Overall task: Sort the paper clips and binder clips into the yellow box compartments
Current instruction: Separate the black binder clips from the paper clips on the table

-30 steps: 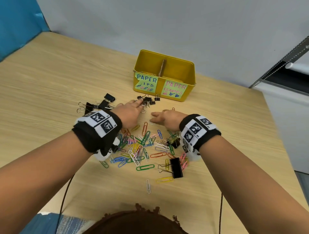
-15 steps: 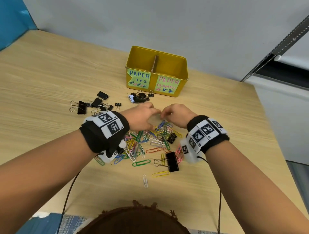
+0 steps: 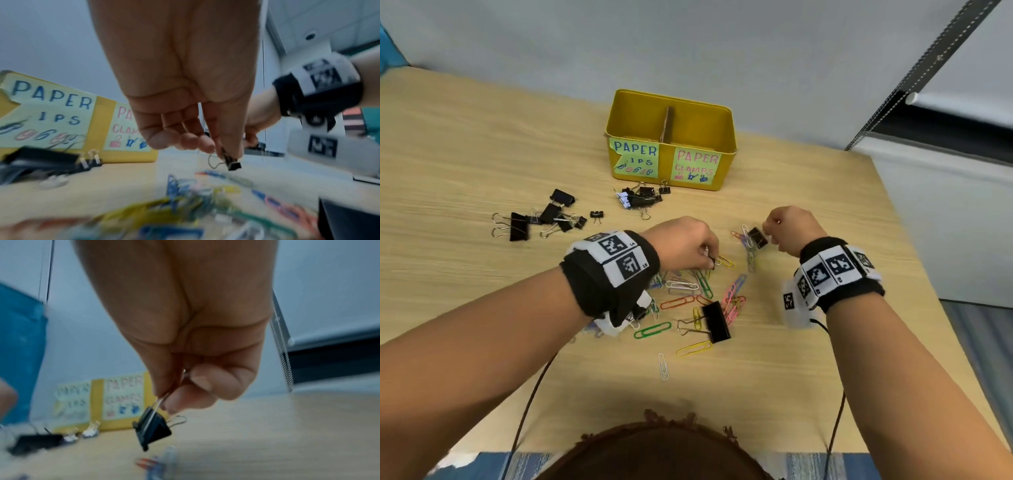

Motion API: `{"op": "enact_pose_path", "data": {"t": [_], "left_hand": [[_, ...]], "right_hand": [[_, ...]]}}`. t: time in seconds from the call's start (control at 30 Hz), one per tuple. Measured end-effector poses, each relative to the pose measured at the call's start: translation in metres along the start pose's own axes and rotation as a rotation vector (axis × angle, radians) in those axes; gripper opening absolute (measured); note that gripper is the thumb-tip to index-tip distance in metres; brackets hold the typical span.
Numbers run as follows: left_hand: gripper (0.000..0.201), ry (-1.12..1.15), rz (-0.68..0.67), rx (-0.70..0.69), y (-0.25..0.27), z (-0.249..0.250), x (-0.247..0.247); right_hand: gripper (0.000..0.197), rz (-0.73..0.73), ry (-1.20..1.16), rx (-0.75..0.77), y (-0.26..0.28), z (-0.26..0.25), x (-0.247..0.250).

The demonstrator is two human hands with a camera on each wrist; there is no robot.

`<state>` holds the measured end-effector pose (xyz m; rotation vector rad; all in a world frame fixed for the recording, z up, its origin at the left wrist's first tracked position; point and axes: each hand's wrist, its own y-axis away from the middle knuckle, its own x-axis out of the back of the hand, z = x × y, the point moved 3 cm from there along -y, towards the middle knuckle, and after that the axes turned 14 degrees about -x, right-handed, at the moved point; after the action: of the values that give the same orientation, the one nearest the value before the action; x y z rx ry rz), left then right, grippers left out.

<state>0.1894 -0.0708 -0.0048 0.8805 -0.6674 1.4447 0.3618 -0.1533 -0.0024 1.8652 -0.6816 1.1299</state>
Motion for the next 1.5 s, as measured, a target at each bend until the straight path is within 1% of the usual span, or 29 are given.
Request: {"op": "enact_pose_path", "data": {"t": [0.03, 0.1, 0.17, 0.23, 0.3, 0.33, 0.37, 0.4, 0.43, 0.47, 0.5, 0.53, 0.6, 0.67, 0.73, 0.83, 0.9, 0.97, 1.03, 1.07, 1.13, 1.2, 1.27, 1.37, 1.43, 1.5], "left_hand": [[0.020, 0.028, 0.026, -0.015, -0.005, 0.005, 0.001], [0.021, 0.058, 0.035, -0.067, -0.018, 0.020, -0.001], [0.023, 0.075, 0.006, -0.123, -0.033, 0.037, -0.010], [0.031, 0.084, -0.036, -0.158, -0.043, 0.050, -0.020], [0.038, 0.073, -0.075, -0.158, -0.043, 0.052, -0.025], [0.035, 0.056, -0.097, -0.142, -0.041, 0.049, -0.025], [0.029, 0.026, -0.131, -0.119, -0.037, 0.042, -0.025], [0.026, -0.009, -0.169, -0.090, -0.031, 0.034, -0.025], [0.027, -0.038, -0.196, -0.056, -0.025, 0.025, -0.025], [0.029, -0.070, -0.207, -0.020, -0.018, 0.016, -0.024], [0.034, -0.111, -0.197, 0.016, -0.012, 0.007, -0.023], [0.041, -0.156, -0.170, 0.048, -0.007, 0.001, -0.021], [0.053, -0.213, -0.142, 0.089, 0.001, -0.009, -0.019], [0.058, -0.218, -0.163, 0.103, 0.006, -0.014, -0.020], [0.058, -0.203, -0.176, 0.112, 0.009, -0.016, -0.021], [0.056, -0.175, -0.159, 0.137, 0.010, -0.017, -0.024], [0.050, -0.149, -0.135, 0.137, 0.009, -0.016, -0.024], [0.046, -0.128, -0.124, 0.136, 0.008, -0.014, -0.025], [0.044, -0.130, -0.105, 0.132, 0.007, -0.011, -0.024], [0.043, -0.136, -0.090, 0.127, 0.005, -0.010, -0.024], [0.048, -0.156, -0.075, 0.109, 0.000, -0.005, -0.024], [0.056, -0.176, -0.091, 0.080, -0.010, 0.001, -0.025], [0.068, -0.197, -0.101, 0.044, -0.026, 0.008, -0.027], [0.085, -0.228, -0.162, 0.005, -0.053, 0.021, -0.032], [0.086, -0.257, -0.252, 0.002, -0.067, 0.024, -0.037], [0.081, -0.287, -0.333, -0.001, -0.072, 0.023, -0.039]], "right_hand": [[0.026, 0.024, 0.077, -0.044, -0.005, 0.009, 0.000], [0.028, 0.045, 0.165, -0.110, -0.010, 0.024, -0.001], [0.026, 0.056, 0.193, -0.151, -0.011, 0.034, -0.003], [0.027, 0.074, 0.198, -0.165, -0.011, 0.038, -0.005], [0.028, 0.121, 0.152, -0.130, -0.006, 0.037, -0.004], [0.025, 0.144, 0.114, -0.082, 0.001, 0.032, -0.001], [0.019, 0.137, 0.082, -0.019, 0.009, 0.026, 0.000], [0.012, 0.076, 0.077, 0.053, 0.020, 0.018, -0.001], [0.006, -0.042, 0.107, 0.123, 0.034, 0.008, -0.005], [0.005, -0.191, 0.155, 0.183, 0.049, -0.001, -0.012], [0.009, -0.320, 0.212, 0.225, 0.064, -0.010, -0.020], [0.014, -0.398, 0.270, 0.264, 0.076, -0.017, -0.028], [0.029, -0.437, 0.374, 0.332, 0.091, -0.028, -0.043], [0.041, -0.422, 0.462, 0.356, 0.096, -0.033, -0.057], [0.044, -0.384, 0.496, 0.366, 0.099, -0.034, -0.065], [0.037, -0.335, 0.482, 0.360, 0.101, -0.032, -0.062], [0.028, -0.353, 0.408, 0.317, 0.099, -0.027, -0.052], [0.013, -0.361, 0.252, 0.234, 0.090, -0.016, -0.037], [0.025, -0.331, 0.116, 0.104, 0.076, 0.002, -0.016], [0.027, -0.307, 0.076, 0.036, 0.069, 0.012, -0.007], [0.021, -0.258, 0.096, -0.068, 0.060, 0.030, 0.007], [0.014, -0.229, 0.212, -0.130, 0.055, 0.042, 0.012], [0.019, -0.211, 0.312, -0.145, 0.054, 0.048, 0.011], [0.028, -0.120, 0.326, -0.111, 0.054, 0.045, 0.007], [0.031, -0.057, 0.291, -0.062, 0.058, 0.036, 0.004], [0.026, -0.070, 0.254, -0.002, 0.062, 0.027, -0.001]]}}
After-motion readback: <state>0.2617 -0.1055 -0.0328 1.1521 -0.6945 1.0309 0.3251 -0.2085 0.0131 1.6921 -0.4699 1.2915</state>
